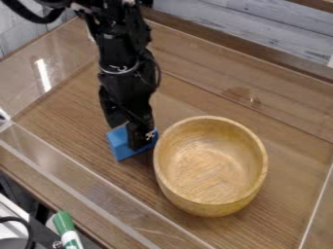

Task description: Put the blue block in the brown bowl

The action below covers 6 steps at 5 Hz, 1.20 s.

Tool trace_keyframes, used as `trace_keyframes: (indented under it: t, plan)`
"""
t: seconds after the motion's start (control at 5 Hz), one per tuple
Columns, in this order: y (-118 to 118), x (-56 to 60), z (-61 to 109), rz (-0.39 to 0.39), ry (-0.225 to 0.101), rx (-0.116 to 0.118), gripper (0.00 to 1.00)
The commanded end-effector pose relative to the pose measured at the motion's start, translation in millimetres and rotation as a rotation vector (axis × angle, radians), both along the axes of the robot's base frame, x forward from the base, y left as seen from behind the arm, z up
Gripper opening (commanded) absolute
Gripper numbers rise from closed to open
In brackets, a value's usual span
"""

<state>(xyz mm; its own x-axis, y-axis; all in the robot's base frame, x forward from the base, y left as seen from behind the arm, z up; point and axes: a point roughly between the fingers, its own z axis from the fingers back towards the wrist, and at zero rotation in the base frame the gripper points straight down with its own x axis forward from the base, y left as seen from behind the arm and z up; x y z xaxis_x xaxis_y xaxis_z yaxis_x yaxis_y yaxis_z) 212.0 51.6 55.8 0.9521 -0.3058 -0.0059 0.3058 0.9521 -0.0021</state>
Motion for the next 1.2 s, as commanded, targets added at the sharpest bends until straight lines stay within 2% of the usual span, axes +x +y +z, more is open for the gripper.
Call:
trace_keyframes:
  t: [0.0,1.0]
  plan:
    - [6,5.2,2.1,0.008,-0.024,0.011,1.00]
    - [12,11.2,-10.6,-0.008,-0.020,0.024,1.00]
